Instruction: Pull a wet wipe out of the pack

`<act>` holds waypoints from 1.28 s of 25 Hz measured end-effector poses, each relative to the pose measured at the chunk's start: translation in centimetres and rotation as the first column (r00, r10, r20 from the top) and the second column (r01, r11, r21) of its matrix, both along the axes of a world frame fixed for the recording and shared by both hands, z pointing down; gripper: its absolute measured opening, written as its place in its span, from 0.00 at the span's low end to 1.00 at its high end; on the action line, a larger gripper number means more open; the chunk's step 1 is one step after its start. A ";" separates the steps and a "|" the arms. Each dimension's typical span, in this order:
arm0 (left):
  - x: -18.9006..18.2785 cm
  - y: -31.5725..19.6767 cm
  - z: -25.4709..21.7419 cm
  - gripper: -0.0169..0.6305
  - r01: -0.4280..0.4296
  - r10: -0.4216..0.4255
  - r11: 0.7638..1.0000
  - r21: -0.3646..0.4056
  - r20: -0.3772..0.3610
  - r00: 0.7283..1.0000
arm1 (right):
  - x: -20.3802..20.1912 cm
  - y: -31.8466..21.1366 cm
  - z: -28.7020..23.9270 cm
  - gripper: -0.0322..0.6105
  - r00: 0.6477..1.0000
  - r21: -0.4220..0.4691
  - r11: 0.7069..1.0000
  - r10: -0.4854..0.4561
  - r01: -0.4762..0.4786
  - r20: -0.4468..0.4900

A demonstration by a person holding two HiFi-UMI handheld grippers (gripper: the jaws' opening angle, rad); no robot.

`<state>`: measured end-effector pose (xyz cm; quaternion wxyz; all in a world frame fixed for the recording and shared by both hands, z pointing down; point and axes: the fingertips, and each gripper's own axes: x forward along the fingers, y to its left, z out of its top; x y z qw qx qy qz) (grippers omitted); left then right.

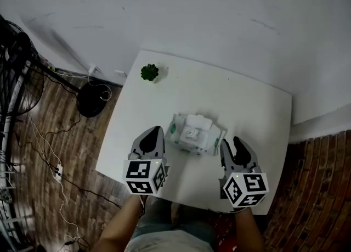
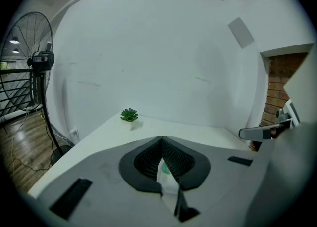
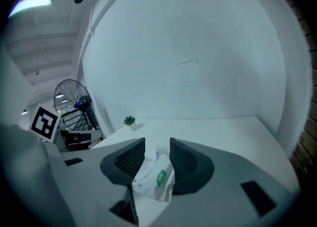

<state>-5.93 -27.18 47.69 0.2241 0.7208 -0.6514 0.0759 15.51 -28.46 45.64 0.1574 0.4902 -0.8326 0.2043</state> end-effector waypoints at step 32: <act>-6.4 7.1 3.8 0.04 0.214 -0.214 0.974 -0.071 0.003 0.977 | -9.1 3.2 7.8 0.27 0.596 -0.302 0.612 -0.788 0.731 -0.155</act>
